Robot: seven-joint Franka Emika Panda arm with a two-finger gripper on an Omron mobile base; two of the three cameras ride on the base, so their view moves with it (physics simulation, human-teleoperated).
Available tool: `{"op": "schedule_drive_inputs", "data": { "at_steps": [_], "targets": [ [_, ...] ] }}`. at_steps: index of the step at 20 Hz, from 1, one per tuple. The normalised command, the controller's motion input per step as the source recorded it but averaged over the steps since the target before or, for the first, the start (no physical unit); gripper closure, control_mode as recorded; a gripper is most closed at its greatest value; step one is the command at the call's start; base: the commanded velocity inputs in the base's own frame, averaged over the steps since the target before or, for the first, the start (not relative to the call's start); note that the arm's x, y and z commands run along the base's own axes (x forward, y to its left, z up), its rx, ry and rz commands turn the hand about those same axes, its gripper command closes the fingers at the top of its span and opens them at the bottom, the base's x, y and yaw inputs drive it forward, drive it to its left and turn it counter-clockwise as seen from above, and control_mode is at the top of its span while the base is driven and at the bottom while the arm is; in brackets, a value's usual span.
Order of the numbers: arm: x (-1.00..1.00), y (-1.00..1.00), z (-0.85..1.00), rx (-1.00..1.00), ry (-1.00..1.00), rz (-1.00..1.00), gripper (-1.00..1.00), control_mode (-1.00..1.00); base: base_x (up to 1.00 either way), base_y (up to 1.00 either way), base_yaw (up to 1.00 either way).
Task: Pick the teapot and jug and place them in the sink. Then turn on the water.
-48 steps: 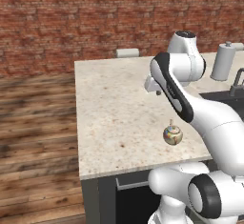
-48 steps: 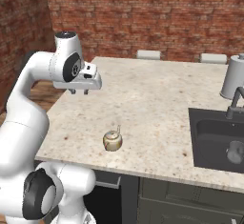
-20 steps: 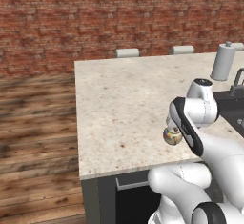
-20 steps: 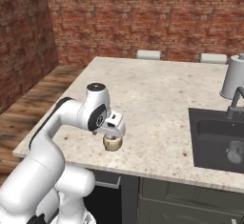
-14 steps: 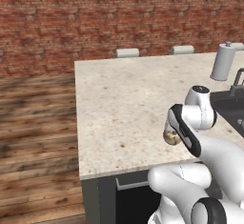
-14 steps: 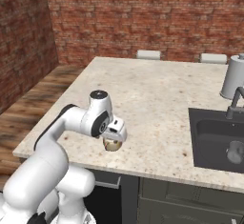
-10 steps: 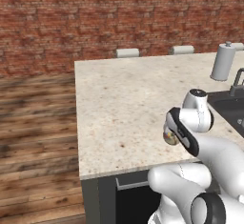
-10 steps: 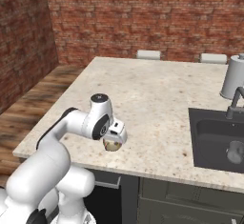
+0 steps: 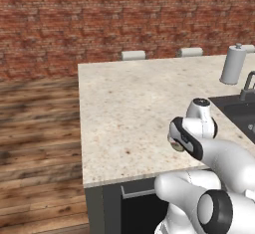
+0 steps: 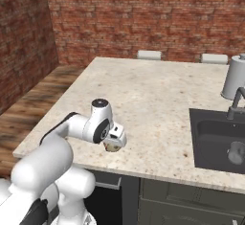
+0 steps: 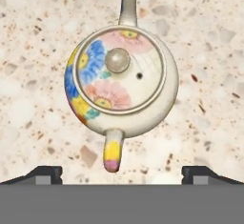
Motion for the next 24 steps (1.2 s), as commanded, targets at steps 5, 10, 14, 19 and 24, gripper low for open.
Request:
{"op": "schedule_drive_inputs", "data": {
  "at_steps": [5,10,14,19,24],
  "targets": [
    [0.09,0.06,-0.19,0.00,0.01,0.00,-1.00,-1.00,0.00,0.00,0.00],
    [0.12,0.04,-0.17,0.00,0.02,0.00,-1.00,-1.00,0.00,0.00,0.00],
    [0.13,0.00,-0.13,0.00,0.03,0.00,-1.00,-1.00,0.00,0.00,0.00],
    [0.12,0.00,-0.07,0.00,0.05,0.00,-1.00,-1.00,0.00,0.00,0.00],
    [0.04,0.00,-0.08,0.00,0.04,0.00,-1.00,-1.00,0.00,0.00,0.00]
  ]
}}
